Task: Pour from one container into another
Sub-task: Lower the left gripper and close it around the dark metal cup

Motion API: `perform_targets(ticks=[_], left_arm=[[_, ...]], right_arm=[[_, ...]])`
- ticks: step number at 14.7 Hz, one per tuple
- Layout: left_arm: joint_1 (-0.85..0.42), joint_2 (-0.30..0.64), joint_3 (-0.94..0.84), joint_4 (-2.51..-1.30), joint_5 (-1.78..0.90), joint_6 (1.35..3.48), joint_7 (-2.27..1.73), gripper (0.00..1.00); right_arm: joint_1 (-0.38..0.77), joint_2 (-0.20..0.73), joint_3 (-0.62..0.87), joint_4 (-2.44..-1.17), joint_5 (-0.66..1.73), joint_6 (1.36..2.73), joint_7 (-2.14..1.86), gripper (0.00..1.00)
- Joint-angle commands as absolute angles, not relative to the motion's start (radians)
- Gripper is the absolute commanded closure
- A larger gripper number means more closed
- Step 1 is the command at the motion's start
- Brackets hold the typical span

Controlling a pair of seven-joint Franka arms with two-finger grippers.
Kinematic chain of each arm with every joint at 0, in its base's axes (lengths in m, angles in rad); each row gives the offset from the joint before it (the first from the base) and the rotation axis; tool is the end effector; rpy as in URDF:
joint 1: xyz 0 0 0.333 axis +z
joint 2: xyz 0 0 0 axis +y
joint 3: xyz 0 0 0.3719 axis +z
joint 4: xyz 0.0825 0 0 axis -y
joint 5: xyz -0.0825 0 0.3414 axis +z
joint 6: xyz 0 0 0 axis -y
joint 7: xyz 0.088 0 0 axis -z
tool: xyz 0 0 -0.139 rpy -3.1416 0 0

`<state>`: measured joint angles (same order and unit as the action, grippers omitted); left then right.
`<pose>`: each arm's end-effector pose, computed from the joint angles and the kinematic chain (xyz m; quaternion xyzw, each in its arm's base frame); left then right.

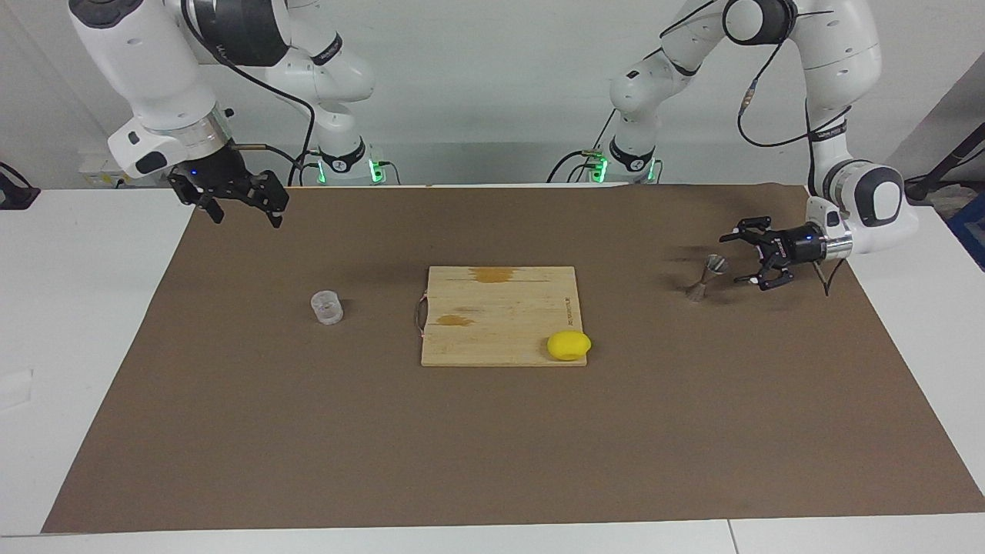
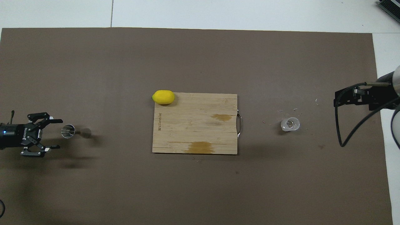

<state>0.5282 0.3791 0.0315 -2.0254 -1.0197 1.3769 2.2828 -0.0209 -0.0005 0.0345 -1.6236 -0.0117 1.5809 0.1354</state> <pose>0.4812 0.1457 0.3511 0.6146 -0.4780 0.3894 0.4920 0.5096 0.0053 0.6269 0.9979 -0.0607 -0.0206 0.0074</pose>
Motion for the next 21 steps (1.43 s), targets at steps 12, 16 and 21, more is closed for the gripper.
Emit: perform_targets(ticks=[12, 16, 21], left_arm=[[0.485, 0.345, 0.035, -2.120, -1.144, 1.425, 2.347, 0.01], [0.482, 0.345, 0.035, -2.120, -1.144, 1.439, 2.405, 0.10], [0.485, 0.347, 0.035, -2.115, -1.144, 1.451, 2.425, 0.12]], right_arm=[[-0.035, -0.014, 0.041, -1.635, -0.014, 1.571, 0.117, 0.00], [-0.035, -0.014, 0.041, -1.635, -0.014, 1.571, 0.118, 0.00], [-0.035, -0.015, 0.041, -1.637, -0.014, 1.571, 0.117, 0.00]])
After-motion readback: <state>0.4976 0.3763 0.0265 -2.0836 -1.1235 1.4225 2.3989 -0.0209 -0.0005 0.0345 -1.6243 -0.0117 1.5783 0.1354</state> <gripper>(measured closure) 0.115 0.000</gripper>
